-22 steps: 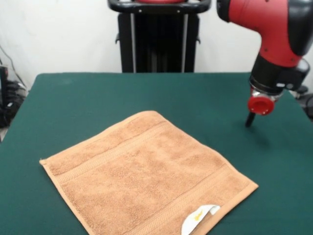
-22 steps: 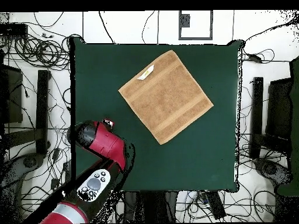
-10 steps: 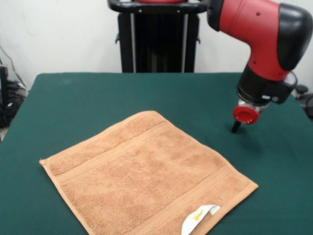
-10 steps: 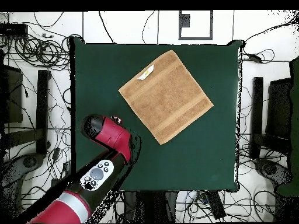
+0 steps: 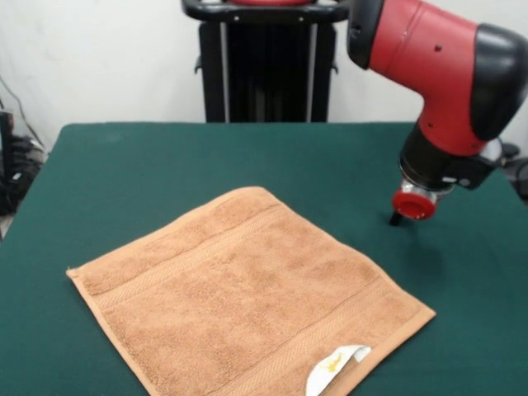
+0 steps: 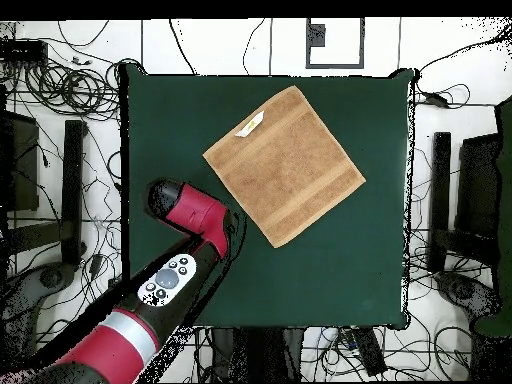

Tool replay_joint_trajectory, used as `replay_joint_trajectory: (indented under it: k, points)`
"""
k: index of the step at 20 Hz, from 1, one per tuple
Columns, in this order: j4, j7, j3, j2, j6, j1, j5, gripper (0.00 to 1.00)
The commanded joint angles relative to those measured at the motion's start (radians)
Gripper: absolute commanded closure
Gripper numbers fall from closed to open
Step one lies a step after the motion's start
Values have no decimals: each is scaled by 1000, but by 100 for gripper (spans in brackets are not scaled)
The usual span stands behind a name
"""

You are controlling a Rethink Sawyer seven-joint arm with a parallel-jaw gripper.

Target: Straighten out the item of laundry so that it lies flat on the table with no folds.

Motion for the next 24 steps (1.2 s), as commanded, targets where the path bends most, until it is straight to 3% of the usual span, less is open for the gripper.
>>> replay_joint_trajectory:
  k: [1, 12, 16, 21, 24]
  points:
    - [-153, 222, 19, 134, -133, -73, -21, 100]
    - [-96, 152, 16, 61, -118, -82, -44, 100]
    - [-137, 244, -84, 57, -14, -23, -81, 100]
    - [-293, 344, -223, 89, 155, -10, -120, 100]
    - [-339, 358, -288, 114, 166, -11, -132, 100]
